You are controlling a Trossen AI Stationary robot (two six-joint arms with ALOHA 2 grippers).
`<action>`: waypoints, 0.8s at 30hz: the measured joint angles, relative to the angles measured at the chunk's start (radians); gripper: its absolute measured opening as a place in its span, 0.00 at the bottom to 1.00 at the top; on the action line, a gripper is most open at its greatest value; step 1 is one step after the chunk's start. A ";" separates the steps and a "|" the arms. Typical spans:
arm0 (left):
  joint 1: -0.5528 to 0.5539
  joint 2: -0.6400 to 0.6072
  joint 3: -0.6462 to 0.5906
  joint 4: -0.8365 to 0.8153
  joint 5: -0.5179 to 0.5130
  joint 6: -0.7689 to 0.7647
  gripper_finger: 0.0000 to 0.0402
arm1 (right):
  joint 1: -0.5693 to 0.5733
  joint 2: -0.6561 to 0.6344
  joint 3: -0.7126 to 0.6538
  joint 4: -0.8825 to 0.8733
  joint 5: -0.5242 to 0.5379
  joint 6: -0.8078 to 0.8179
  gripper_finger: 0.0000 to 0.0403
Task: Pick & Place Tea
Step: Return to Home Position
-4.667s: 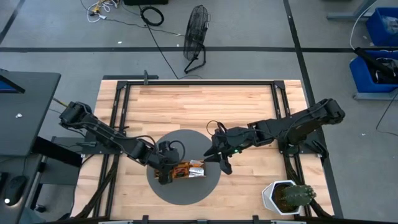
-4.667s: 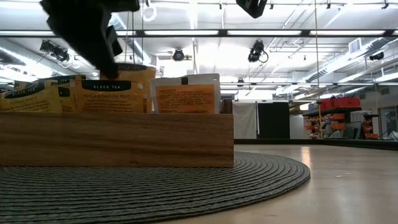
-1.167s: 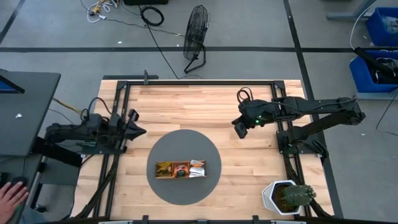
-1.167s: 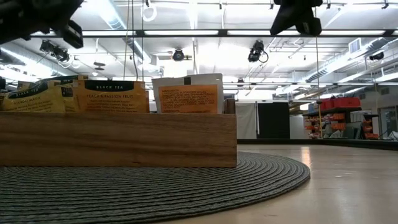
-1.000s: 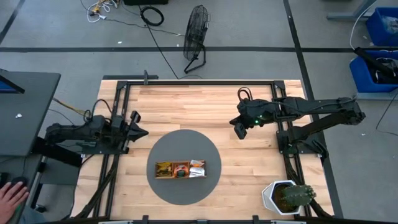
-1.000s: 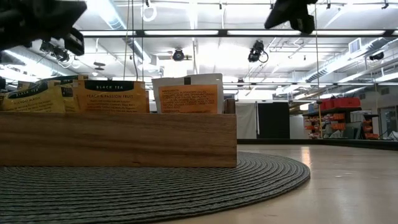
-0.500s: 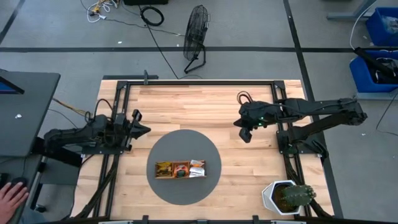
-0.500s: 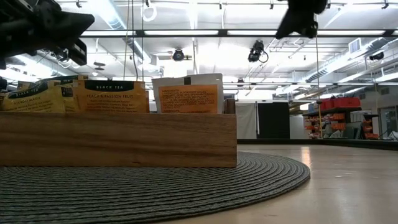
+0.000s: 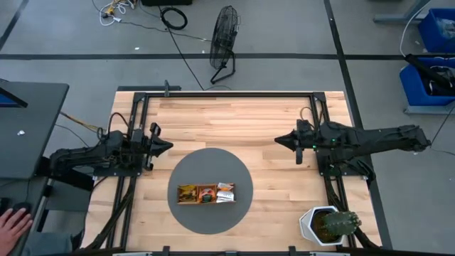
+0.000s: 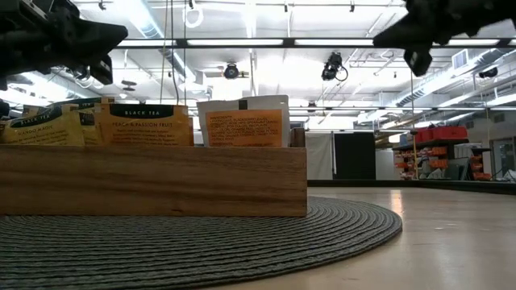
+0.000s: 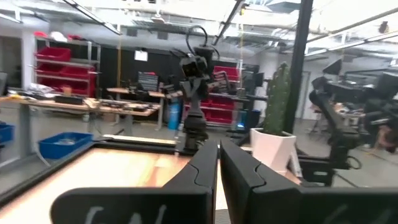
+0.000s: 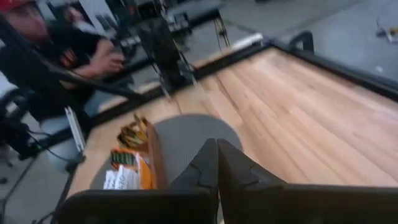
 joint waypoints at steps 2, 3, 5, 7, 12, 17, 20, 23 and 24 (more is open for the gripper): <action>0.000 0.000 0.000 0.000 -0.019 0.020 0.06 | 0.000 -0.056 -0.063 0.054 0.000 -0.016 0.00; 0.000 0.000 0.000 0.000 -0.025 0.029 0.06 | 0.000 -0.081 -0.092 0.077 0.000 -0.025 0.00; -0.001 0.000 0.000 0.001 -0.026 0.037 0.05 | 0.000 -0.136 -0.144 0.103 0.000 -0.043 0.00; -0.001 0.000 0.000 0.001 -0.026 0.036 0.05 | 0.000 -0.198 -0.187 0.136 -0.005 -0.052 0.00; -0.001 0.000 0.000 0.001 -0.026 0.037 0.06 | 0.000 -0.344 -0.271 0.190 -0.011 -0.126 0.00; -0.001 0.000 0.000 0.001 -0.026 0.037 0.06 | 0.000 -0.476 -0.300 0.270 -0.041 -0.226 0.00; -0.001 0.000 0.000 0.001 -0.026 0.037 0.06 | 0.000 -0.555 -0.302 0.260 -0.055 -0.275 0.00; -0.001 0.000 0.000 0.001 -0.026 0.037 0.06 | 0.000 -0.603 -0.301 0.237 -0.075 -0.300 0.00; -0.001 0.000 -0.001 0.002 -0.026 0.037 0.06 | -0.001 -0.602 -0.302 0.228 -0.084 -0.310 0.00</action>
